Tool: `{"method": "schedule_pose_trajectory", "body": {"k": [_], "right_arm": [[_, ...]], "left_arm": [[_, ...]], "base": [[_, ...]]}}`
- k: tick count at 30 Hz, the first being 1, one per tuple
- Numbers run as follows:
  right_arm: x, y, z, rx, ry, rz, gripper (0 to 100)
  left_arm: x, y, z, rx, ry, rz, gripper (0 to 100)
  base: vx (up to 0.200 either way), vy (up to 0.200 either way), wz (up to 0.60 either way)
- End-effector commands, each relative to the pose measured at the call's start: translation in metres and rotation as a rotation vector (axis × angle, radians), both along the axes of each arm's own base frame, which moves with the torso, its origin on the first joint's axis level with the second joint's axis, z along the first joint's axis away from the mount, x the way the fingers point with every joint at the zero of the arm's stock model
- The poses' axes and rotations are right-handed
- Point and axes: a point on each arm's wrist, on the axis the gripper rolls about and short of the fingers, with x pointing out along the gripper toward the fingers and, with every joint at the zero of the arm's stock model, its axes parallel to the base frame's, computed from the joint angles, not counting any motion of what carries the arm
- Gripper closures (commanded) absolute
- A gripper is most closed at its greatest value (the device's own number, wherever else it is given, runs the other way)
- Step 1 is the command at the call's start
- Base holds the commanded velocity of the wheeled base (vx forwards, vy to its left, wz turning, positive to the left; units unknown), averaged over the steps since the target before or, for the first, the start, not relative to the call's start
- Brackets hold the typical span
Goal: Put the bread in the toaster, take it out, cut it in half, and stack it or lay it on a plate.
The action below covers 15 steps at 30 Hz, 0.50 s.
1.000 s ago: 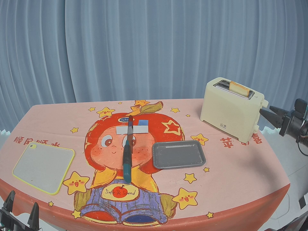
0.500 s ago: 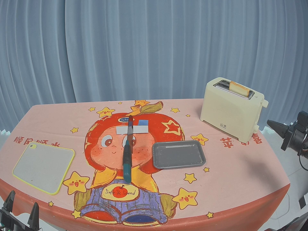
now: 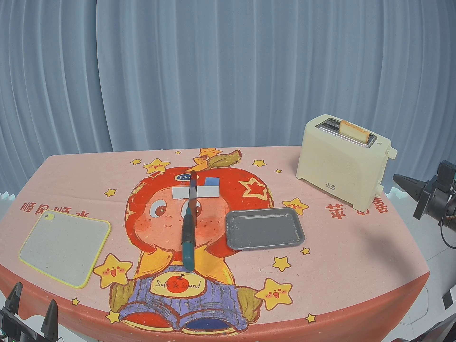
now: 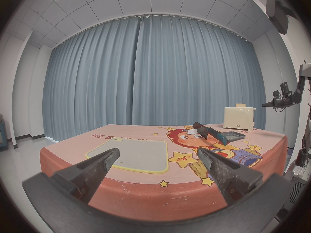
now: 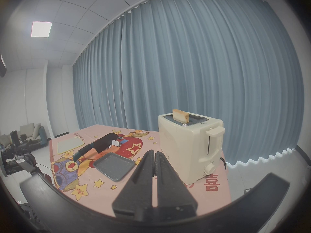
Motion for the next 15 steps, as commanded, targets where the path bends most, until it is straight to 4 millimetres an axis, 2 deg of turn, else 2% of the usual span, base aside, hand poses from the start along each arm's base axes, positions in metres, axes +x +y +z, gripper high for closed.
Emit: {"method": "schedule_pose_trajectory", "body": {"k": [1, 7, 15], "right_arm": [[0.010, -0.008, -0.018, -0.010, 0.073, -0.031, 100], [0.012, -0.008, -0.017, -0.017, 0.025, -0.035, 100], [0.023, -0.018, -0.031, -0.018, 0.082, -0.073, 100]], "left_arm": [[0.000, 0.000, -0.005, 0.000, 0.002, 0.001, 0], [0.000, 0.000, -0.005, 0.000, 0.001, 0.001, 0], [0.000, 0.000, -0.005, 0.000, 0.001, 0.001, 0]], "base": [[0.000, 0.000, 0.00], [0.000, 0.000, 0.00], [0.000, 0.000, 0.00]]}}
